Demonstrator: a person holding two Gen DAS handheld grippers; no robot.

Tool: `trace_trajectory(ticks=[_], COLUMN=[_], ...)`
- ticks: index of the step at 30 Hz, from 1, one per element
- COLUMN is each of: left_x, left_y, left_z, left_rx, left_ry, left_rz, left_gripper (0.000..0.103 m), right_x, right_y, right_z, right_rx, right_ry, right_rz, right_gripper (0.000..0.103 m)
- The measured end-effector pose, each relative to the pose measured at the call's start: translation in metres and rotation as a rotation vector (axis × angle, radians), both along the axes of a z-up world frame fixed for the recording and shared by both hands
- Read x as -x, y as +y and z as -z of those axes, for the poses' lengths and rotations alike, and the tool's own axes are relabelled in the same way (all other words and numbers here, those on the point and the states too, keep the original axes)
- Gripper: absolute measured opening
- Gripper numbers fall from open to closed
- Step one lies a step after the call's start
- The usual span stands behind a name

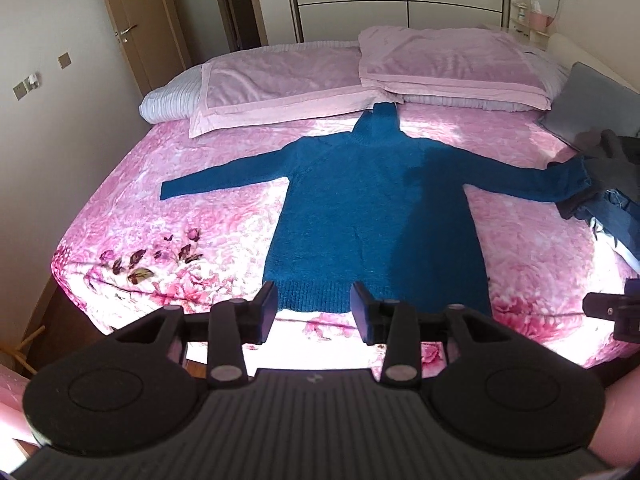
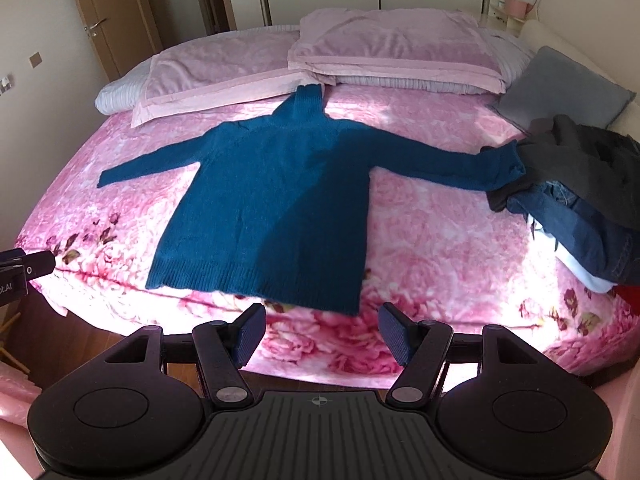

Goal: Fold clothes

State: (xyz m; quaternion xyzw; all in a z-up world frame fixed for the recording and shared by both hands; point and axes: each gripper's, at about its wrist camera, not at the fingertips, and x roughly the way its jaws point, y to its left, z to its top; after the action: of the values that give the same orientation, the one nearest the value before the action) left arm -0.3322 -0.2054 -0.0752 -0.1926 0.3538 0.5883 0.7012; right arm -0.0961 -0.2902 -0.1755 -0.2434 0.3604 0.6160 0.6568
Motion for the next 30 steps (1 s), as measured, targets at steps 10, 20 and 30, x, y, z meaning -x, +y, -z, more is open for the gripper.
trace_trajectory(ticks=[10,20,30], left_x=[-0.004,-0.01,-0.015], left_y=[-0.02,-0.04,-0.039], left_z=[-0.003,0.0,0.002], left_rx=[-0.021,-0.022,-0.022], left_ry=[0.004,0.007,-0.002], left_rz=[0.015,0.03,0.005], left_gripper=[0.039,0.04,0.04], right_x=[0.001,-0.003,-0.005], right_y=[-0.021,-0.039,-0.035], right_z=[0.001,0.006,0.004], right_rx=[0.012,0.028,0.015], right_ry=[0.012,0.039,0.034], right_rz=[0.012,0.031,0.016], right_gripper=[0.066,0.066,0.066])
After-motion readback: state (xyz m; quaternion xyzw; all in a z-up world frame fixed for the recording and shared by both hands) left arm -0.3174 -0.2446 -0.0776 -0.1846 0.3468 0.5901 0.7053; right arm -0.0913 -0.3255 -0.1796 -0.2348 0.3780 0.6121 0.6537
